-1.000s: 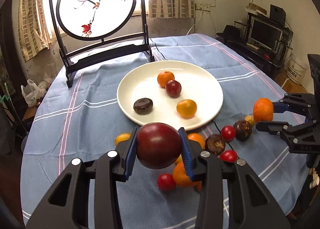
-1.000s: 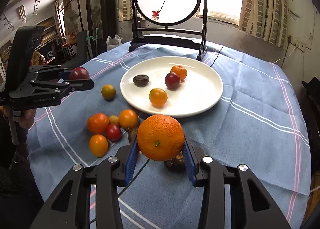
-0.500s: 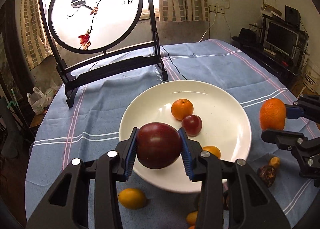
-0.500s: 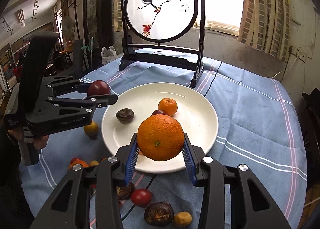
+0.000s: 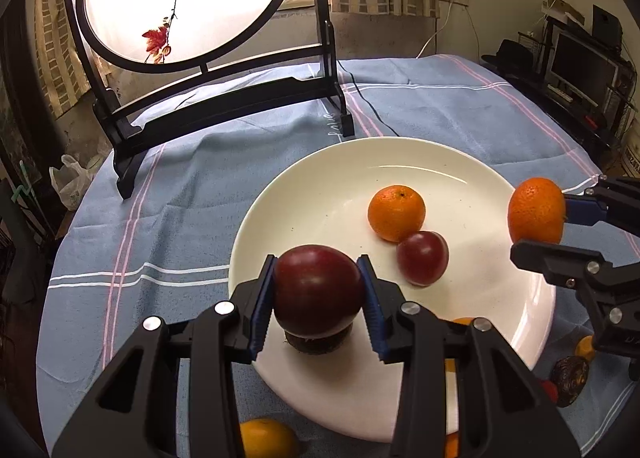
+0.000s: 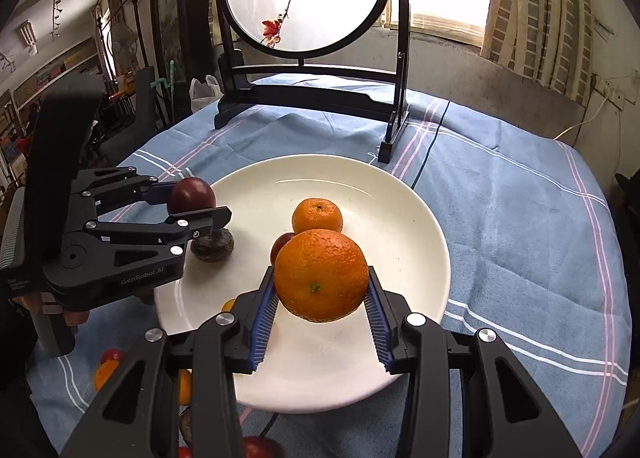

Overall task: Organize fruits
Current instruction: 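Lower the plum and orange onto the plate and open both grippers, then grasp a yellow-orange citrus with the right gripper while the left grasps a large orange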

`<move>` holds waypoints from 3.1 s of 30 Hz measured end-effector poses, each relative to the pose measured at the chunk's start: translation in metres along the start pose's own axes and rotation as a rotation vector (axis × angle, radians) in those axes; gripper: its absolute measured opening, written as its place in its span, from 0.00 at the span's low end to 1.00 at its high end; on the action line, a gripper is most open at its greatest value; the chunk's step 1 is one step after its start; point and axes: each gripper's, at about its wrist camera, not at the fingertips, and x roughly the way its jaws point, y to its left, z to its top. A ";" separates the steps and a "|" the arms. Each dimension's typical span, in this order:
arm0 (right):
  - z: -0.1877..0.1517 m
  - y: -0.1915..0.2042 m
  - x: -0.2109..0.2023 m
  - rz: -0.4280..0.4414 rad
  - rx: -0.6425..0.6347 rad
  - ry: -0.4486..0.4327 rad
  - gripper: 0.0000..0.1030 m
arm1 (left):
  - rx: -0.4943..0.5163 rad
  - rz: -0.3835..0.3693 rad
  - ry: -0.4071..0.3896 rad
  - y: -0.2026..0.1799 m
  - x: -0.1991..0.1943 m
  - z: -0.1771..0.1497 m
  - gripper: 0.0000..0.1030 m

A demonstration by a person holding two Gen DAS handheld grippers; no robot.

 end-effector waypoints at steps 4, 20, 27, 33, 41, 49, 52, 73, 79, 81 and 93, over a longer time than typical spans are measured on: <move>0.002 -0.006 0.010 -0.006 0.010 0.016 0.42 | 0.005 0.004 0.005 0.000 0.004 0.002 0.38; 0.004 -0.011 0.037 -0.053 0.006 0.071 0.53 | -0.018 0.006 0.031 0.003 0.017 0.008 0.63; 0.001 -0.012 0.011 -0.046 0.018 0.019 0.57 | -0.029 0.009 -0.023 0.011 -0.004 0.009 0.70; -0.026 0.015 -0.031 0.006 -0.034 0.005 0.57 | -0.030 0.020 -0.044 0.017 -0.033 -0.014 0.71; -0.094 0.103 -0.073 0.173 -0.180 0.062 0.57 | -0.026 0.019 -0.081 0.031 -0.095 -0.062 0.78; -0.127 0.145 -0.046 0.199 -0.213 0.191 0.49 | 0.005 0.028 -0.082 0.039 -0.134 -0.108 0.79; -0.127 0.146 -0.033 0.192 -0.187 0.206 0.43 | 0.034 0.009 -0.069 0.034 -0.138 -0.119 0.79; -0.141 0.069 -0.083 0.124 -0.055 0.117 0.32 | 0.372 -0.260 0.027 -0.060 -0.120 -0.168 0.79; -0.143 0.069 -0.085 0.137 -0.045 0.109 0.32 | 0.375 -0.288 0.145 -0.070 -0.100 -0.174 0.58; -0.146 0.071 -0.087 0.141 -0.054 0.111 0.32 | 0.360 -0.288 0.151 -0.065 -0.101 -0.174 0.58; -0.143 0.075 -0.092 0.136 -0.066 0.090 0.32 | 0.308 -0.295 0.054 -0.057 -0.123 -0.164 0.41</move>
